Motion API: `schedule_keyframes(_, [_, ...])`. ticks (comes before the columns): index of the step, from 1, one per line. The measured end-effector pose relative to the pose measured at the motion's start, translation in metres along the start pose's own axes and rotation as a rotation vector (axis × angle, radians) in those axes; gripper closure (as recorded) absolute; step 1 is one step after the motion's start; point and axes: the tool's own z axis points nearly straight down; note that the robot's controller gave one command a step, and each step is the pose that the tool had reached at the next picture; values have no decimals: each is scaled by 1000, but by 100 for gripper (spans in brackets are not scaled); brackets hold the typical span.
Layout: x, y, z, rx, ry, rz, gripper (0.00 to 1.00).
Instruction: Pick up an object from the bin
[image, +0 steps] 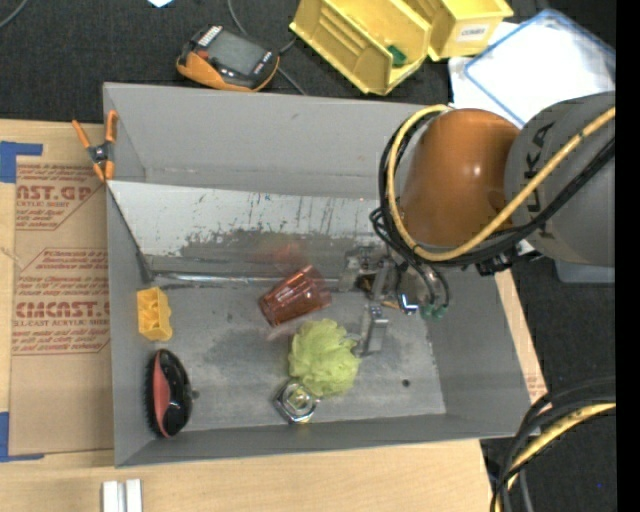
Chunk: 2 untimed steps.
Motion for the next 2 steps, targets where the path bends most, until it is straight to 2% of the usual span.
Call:
schedule_keyframes(1, [30, 1, 39, 2, 1, -140, 0])
schedule_keyframes(2, [-16, 4, 86, 1, -3, -240, 0])
